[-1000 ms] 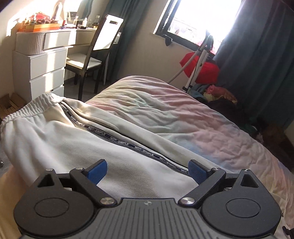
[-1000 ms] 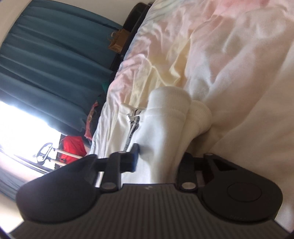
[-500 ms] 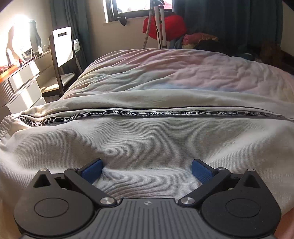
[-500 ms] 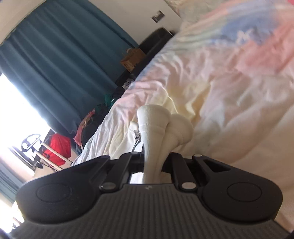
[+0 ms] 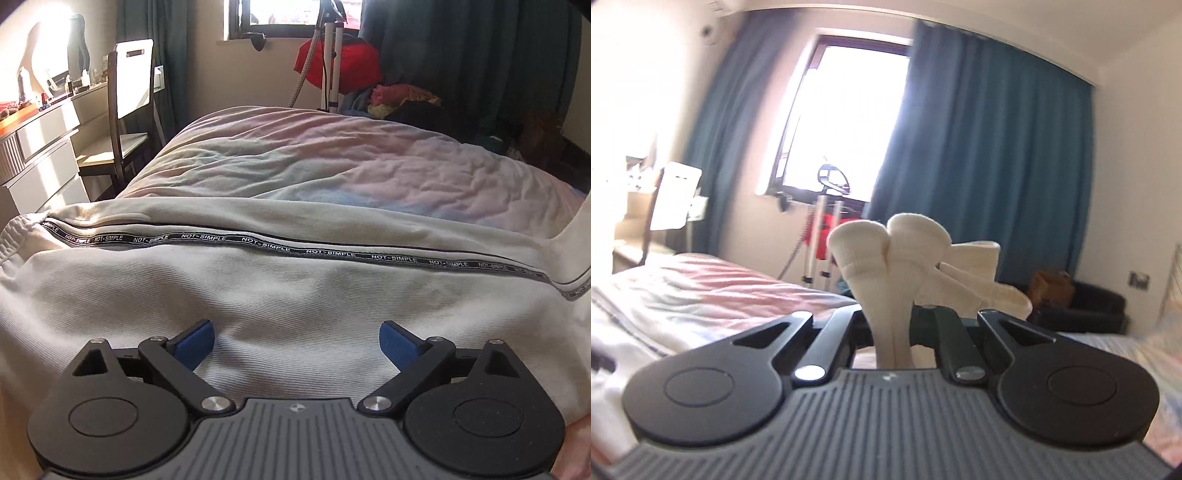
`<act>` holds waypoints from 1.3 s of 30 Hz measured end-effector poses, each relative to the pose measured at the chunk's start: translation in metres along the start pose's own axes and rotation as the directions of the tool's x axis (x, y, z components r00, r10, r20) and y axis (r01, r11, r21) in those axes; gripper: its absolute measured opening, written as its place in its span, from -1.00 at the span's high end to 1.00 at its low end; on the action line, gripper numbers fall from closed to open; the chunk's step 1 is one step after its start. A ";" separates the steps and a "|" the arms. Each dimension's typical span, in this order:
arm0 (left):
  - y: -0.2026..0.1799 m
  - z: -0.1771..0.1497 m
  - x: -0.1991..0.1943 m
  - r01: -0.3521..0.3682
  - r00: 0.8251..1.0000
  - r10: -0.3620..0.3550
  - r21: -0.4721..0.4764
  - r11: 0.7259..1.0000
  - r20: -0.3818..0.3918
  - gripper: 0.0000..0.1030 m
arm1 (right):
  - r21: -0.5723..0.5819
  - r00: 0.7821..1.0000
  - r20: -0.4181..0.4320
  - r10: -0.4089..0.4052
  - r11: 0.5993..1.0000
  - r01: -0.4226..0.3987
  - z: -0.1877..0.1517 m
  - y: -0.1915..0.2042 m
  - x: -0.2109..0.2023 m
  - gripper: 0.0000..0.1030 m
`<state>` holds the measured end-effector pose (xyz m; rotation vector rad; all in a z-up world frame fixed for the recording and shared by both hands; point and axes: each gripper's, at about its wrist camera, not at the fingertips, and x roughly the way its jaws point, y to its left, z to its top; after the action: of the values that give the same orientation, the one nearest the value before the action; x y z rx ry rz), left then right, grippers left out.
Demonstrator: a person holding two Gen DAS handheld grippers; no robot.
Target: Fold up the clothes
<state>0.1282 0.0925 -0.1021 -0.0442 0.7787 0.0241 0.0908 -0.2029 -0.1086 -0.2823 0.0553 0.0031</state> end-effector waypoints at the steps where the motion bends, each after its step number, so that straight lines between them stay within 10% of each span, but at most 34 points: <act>1: 0.003 0.001 -0.003 0.001 1.000 -0.001 -0.011 1.000 0.005 -0.89 | -0.051 0.999 -0.009 0.054 0.997 -0.054 -0.002 0.021 0.000 0.84; 6: 0.016 0.008 -0.017 0.003 0.999 -0.001 -0.056 0.998 0.045 -0.89 | -0.230 0.938 -0.214 0.274 0.919 -0.321 -0.045 0.114 -0.002 0.83; 16: 0.035 0.018 -0.033 0.080 0.993 -0.068 -0.121 0.989 0.095 -0.89 | -0.235 0.947 -0.201 0.251 0.926 -0.295 -0.043 0.128 -0.020 0.83; 20: 0.045 0.021 -0.035 0.103 0.989 -0.085 -0.140 0.985 0.124 -0.89 | -0.286 0.969 -0.071 0.238 0.925 -0.248 -0.024 0.139 -0.044 0.84; 31: 0.047 0.016 -0.029 0.166 0.980 -0.144 -0.159 0.973 0.140 -0.89 | -0.149 0.883 -0.252 0.397 0.885 -0.440 -0.030 0.170 -0.021 0.77; 34: 0.036 0.014 -0.027 0.158 0.979 -0.141 -0.111 0.981 0.147 -0.89 | 0.005 0.819 -0.318 0.478 0.864 -0.503 -0.020 0.159 -0.012 0.16; 36: 0.028 0.012 -0.028 0.154 0.978 -0.141 -0.073 0.985 0.155 -0.89 | 0.137 0.755 -0.322 0.571 0.817 -0.560 -0.015 0.149 -0.017 -0.65; 39: 0.021 0.009 -0.034 0.162 0.974 -0.154 -0.035 0.986 0.166 -0.89 | 0.212 0.730 -0.295 0.616 0.788 -0.578 -0.005 0.136 -0.039 -0.64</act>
<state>0.1094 0.1141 -0.0727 -0.1482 0.6090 -0.1038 0.0498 -0.0732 -0.1494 -0.1430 0.5058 0.6026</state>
